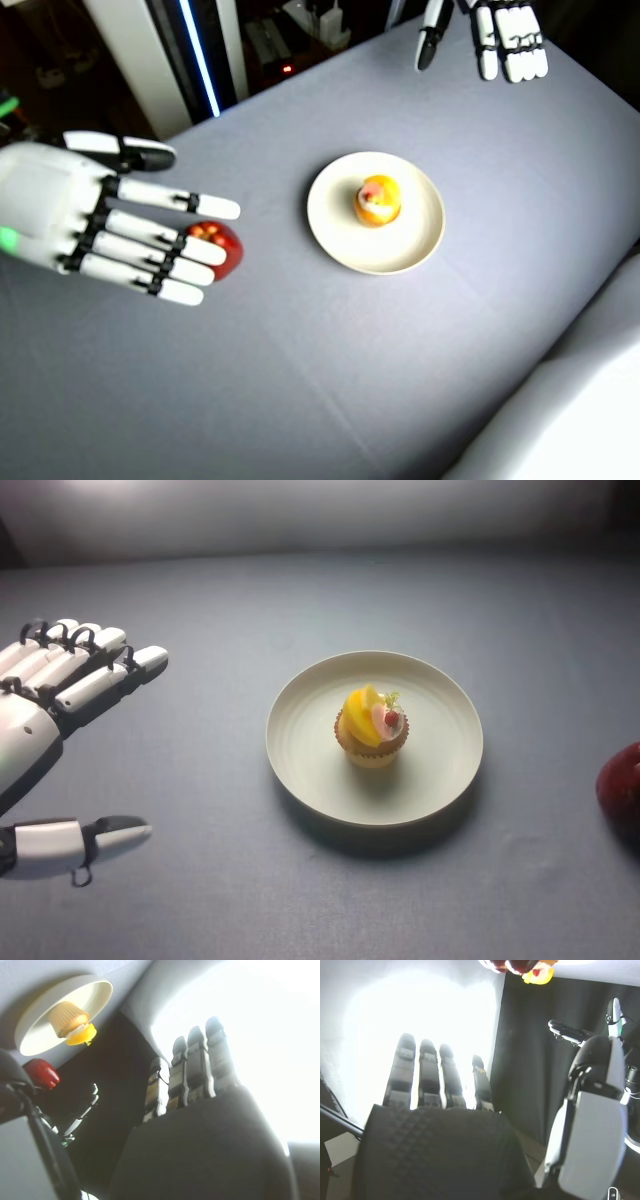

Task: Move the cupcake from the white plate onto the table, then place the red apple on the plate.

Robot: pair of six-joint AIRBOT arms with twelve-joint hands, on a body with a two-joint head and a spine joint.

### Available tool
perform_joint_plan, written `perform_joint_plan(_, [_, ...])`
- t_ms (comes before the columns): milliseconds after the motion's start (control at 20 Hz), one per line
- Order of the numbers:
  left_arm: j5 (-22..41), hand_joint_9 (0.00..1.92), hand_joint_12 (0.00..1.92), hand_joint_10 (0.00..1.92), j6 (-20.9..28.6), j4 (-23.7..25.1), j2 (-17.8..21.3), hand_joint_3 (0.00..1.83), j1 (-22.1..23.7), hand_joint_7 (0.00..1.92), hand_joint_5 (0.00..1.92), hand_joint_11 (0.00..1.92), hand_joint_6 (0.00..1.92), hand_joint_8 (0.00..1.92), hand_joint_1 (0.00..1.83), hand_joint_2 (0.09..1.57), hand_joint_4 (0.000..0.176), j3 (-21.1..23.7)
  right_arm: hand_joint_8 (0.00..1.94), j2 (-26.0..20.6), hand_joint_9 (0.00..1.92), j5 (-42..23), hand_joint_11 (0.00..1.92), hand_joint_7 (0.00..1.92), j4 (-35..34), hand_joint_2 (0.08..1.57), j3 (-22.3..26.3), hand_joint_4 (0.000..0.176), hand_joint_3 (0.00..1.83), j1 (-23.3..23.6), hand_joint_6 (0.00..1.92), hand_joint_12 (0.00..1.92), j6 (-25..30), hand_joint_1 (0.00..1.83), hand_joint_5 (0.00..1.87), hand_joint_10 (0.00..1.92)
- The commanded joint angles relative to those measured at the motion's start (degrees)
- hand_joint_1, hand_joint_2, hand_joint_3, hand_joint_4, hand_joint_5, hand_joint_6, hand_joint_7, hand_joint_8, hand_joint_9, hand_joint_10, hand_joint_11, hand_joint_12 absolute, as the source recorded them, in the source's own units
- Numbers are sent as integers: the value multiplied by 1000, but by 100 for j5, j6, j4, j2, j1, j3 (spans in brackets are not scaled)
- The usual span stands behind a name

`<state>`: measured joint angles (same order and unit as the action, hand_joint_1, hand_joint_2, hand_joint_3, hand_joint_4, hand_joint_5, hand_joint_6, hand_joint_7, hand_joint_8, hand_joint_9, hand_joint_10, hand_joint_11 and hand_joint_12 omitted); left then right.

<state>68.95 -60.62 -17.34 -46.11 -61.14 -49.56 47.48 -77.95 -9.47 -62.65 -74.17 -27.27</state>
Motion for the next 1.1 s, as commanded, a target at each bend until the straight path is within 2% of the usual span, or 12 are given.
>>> perform_joint_plan(0, [662, 0, 0, 0, -7, 47, -12, 15, 76, 0, 64, 0, 5, 0, 599, 985, 135, -54, 3, -21, 359, -684, 136, 359, -150, 1059, -32, 28, 5, 5, 2, 720, 20, 691, 362, 17])
perform_joint_plan(100, [602, 0, 12, 0, -7, 60, -38, 6, 123, 17, 85, 28, 10, 5, 626, 977, 128, -85, 0, -14, 358, -667, 118, 350, -135, 1062, -32, 32, 2, 5, 0, 710, 20, 710, 357, 9])
perform_joint_plan(200, [355, 31, 25, 10, -8, 131, -165, 0, 367, 60, 107, 55, 13, 17, 610, 963, 165, -235, 3, -13, 346, -670, 111, 352, -124, 1055, -30, 40, 0, 6, 3, 710, 20, 758, 363, 2])
perform_joint_plan(300, [-27, 19, 15, 5, -8, 249, -438, 0, 784, 69, 146, 31, 21, 14, 633, 960, 121, -509, 0, -13, 330, -707, 97, 336, -95, 1061, -22, 22, 1, 8, 0, 708, 20, 805, 349, 0])
perform_joint_plan(350, [-356, 56, 19, 7, 7, 449, -669, 0, 1148, 107, 198, 34, 13, 8, 660, 947, 116, -717, 0, -13, 306, -735, 93, 310, -60, 1059, -17, 29, 0, 17, 0, 705, 20, 818, 316, 0])
perform_joint_plan(450, [-977, 41, 38, 7, 98, 859, -1043, 0, 1759, 80, 189, 74, 2, 2, 681, 947, 171, -1030, 0, -14, 208, -792, 20, 217, -53, 1038, -12, 75, 0, 21, 0, 663, 20, 828, 221, 0])
perform_joint_plan(500, [-1273, 85, 75, 23, 149, 1084, -1198, 0, 2012, 93, 190, 156, 2, 7, 669, 934, 175, -1157, 0, -14, 173, -805, 3, 163, -53, 1035, -13, 105, 0, 21, 0, 614, 20, 788, 149, 0])
perform_joint_plan(700, [-2067, 188, 191, 3, 359, 1650, -1908, 0, 2871, 223, 247, 37, 5, 8, 875, 848, 149, -1680, 0, -13, 125, -859, 0, 55, -5, 1016, -13, 124, 0, 51, 0, 469, 20, 775, 4, 0])
perform_joint_plan(800, [-2291, 221, 661, 1, 447, 1675, -2279, 0, 3030, 196, 229, 1, 0, 0, 837, 862, 171, -1960, 1, -12, 118, -859, 0, 16, 2, 976, -24, 155, 0, 83, 0, 443, 20, 755, 0, 3])
perform_joint_plan(850, [-2405, 232, 726, 2, 500, 1692, -2476, 0, 3088, 209, 257, 0, 4, 3, 856, 868, 152, -2099, 3, -6, 137, -858, 0, 36, 0, 952, -38, 158, 0, 88, 0, 487, 20, 718, 0, 5])
perform_joint_plan(1000, [-2643, 197, 558, 3, 501, 1714, -2771, 0, 3190, 230, 261, 0, 8, 10, 841, 883, 151, -2303, 2, 0, 131, -856, 0, 37, -5, 946, -56, 146, 0, 91, 0, 510, 20, 720, 0, 1])
perform_joint_plan(1050, [-2729, 261, 725, 8, 500, 1718, -2872, 0, 3219, 295, 290, 0, 4, 6, 813, 884, 144, -2384, 3, 0, 143, -855, 0, 48, -5, 939, -57, 144, 0, 91, 0, 532, 20, 728, 0, 4])
